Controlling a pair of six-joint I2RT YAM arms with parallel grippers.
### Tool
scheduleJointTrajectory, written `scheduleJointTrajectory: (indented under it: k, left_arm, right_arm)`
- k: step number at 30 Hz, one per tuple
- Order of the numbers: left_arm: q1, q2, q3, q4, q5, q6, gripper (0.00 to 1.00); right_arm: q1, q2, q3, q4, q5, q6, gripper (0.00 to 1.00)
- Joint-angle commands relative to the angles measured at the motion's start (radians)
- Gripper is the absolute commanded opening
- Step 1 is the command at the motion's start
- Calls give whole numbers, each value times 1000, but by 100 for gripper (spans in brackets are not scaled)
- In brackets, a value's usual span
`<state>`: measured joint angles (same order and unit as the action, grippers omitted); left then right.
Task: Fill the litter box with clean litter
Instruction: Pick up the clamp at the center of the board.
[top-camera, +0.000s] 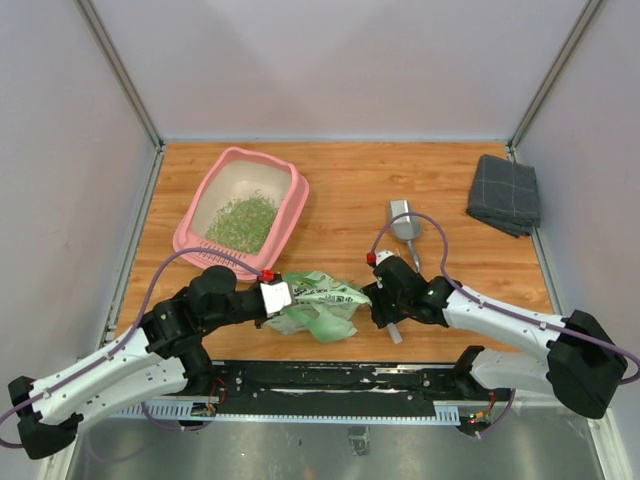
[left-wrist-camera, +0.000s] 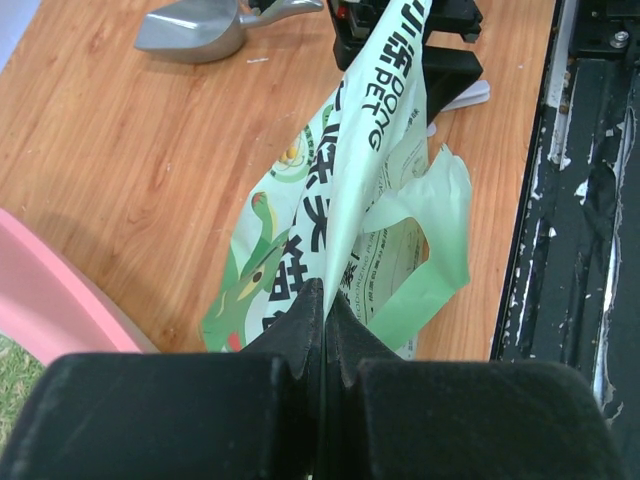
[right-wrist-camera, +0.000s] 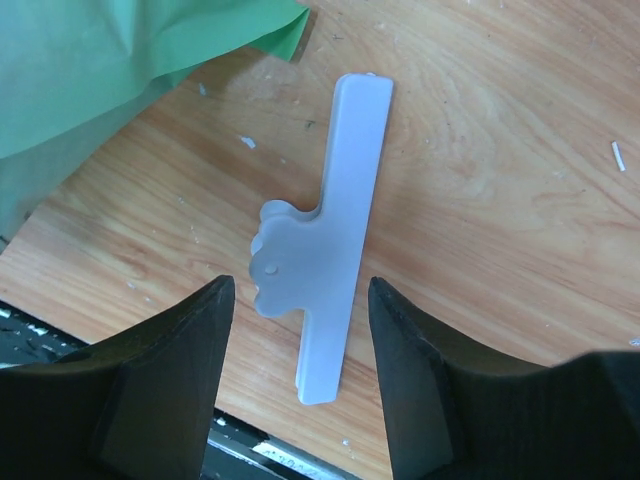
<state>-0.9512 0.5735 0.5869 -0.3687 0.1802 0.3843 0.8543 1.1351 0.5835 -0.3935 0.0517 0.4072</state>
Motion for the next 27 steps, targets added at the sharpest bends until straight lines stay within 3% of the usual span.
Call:
scheduleJointTrajectory:
  k: [1, 8, 12, 15, 17, 21, 27]
  left_arm:
    - [6, 2, 14, 97, -2, 19, 0]
    - [7, 26, 16, 99, -2, 15, 0]
    - [7, 34, 16, 100, -10, 11, 0]
    - [6, 43, 17, 99, -11, 7, 0]
    - [7, 50, 18, 98, -13, 6, 0]
    - [7, 58, 21, 100, -19, -1, 8]
    - [6, 74, 36, 89, 18, -14, 22]
  right_arm:
    - [23, 33, 23, 17, 92, 13, 58]
    - [28, 61, -2, 8, 146, -20, 55]
    - [32, 49, -5, -3, 140, -21, 29]
    - [31, 27, 6, -34, 153, -10, 25]
    - [31, 12, 14, -57, 170, -7, 17]
    - [31, -6, 42, -119, 210, -7, 2]
    - [31, -37, 66, -186, 253, -11, 1]
